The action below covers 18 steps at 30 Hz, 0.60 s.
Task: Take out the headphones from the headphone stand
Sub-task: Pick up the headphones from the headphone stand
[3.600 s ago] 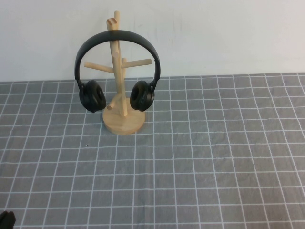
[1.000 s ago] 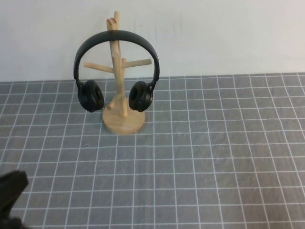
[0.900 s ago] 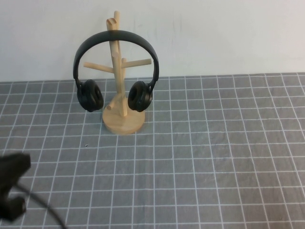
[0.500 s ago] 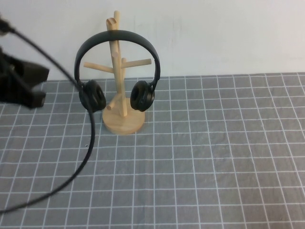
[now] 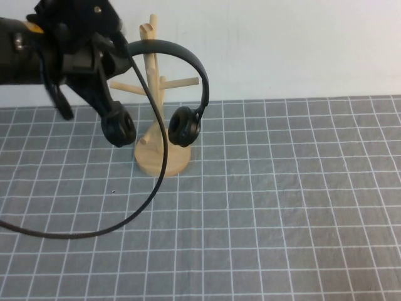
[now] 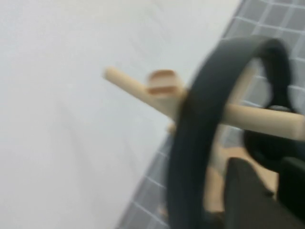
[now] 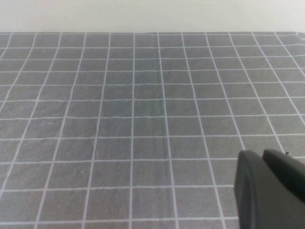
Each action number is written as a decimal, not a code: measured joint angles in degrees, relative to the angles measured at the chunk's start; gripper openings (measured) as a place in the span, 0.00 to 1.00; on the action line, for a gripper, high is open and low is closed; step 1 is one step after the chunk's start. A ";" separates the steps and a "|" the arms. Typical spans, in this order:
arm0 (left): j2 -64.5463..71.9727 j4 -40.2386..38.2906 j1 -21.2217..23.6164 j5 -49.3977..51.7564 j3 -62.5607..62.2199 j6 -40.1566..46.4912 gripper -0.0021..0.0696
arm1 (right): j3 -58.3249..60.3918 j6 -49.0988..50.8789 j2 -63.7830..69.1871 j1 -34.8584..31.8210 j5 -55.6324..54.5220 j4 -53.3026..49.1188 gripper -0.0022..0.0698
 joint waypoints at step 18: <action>10.49 0.13 -0.03 -18.97 -0.22 6.77 0.49 | 0.00 0.00 0.00 0.00 0.00 0.00 0.02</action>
